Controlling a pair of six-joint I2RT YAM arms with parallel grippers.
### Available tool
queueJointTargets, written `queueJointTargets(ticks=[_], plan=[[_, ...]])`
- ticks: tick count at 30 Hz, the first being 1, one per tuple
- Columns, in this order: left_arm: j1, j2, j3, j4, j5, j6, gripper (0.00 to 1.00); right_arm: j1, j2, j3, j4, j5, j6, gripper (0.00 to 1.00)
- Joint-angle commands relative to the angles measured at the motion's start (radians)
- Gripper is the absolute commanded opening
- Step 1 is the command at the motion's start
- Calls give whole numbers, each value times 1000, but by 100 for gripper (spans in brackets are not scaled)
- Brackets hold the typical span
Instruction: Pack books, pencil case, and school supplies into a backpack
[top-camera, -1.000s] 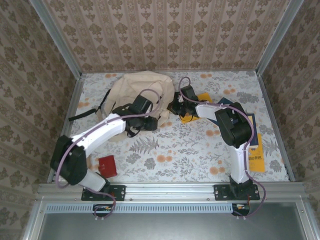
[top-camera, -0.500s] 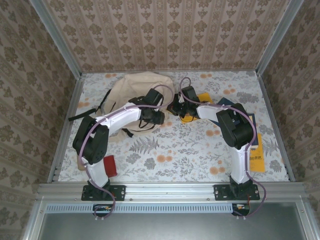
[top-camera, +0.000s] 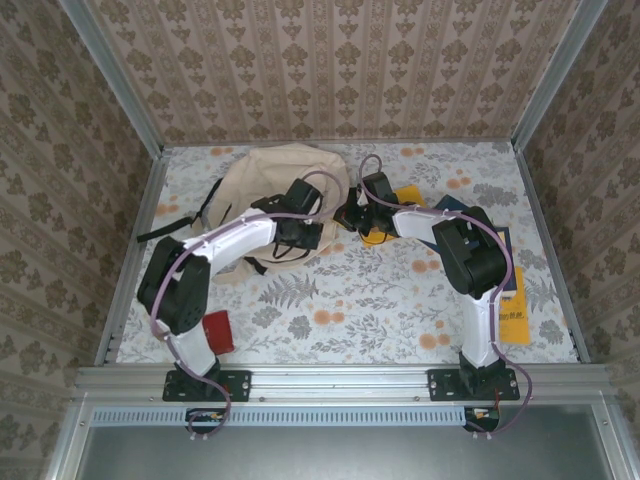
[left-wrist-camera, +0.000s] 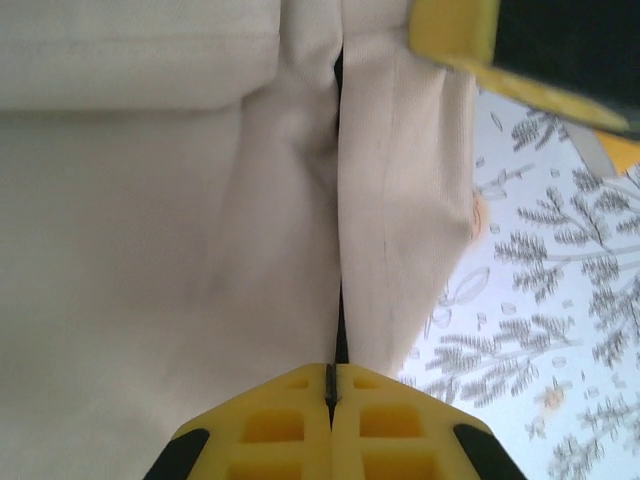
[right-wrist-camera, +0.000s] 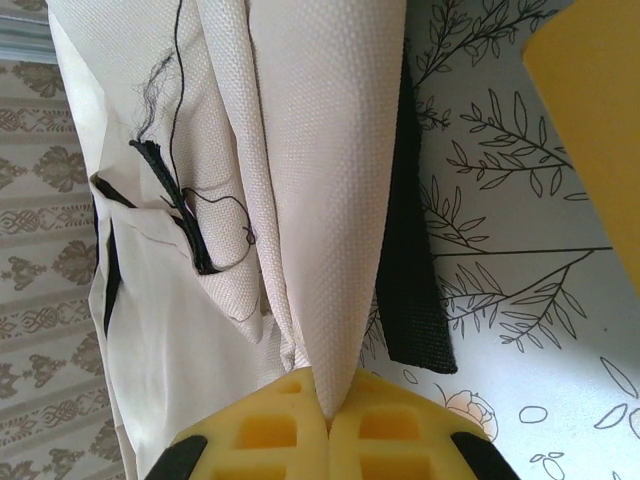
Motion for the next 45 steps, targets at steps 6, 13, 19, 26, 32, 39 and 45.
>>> queueJointTargets(ticks=[6, 13, 19, 26, 32, 39, 45], plan=[[3, -154, -138, -56, 56, 12, 0, -6, 3, 70, -42, 115, 20, 0], [3, -205, -202, -81, -10, 4, 0, -6, 9, 64, -42, 128, 24, 0], [24, -249, -225, -128, -132, -31, 0, -17, -1, 52, -68, 161, 5, 0], [50, -277, -262, -101, -77, -43, 0, -25, 4, 56, -36, 114, 5, 0], [77, -313, -269, -153, -189, -75, 0, -34, -22, 48, -79, 174, -16, 0], [69, -311, -267, -5, 7, -40, 0, -22, -124, -65, -49, -10, 30, 60], [55, -269, -219, 62, 117, -6, 0, 45, -331, -338, -70, -14, 131, 68]])
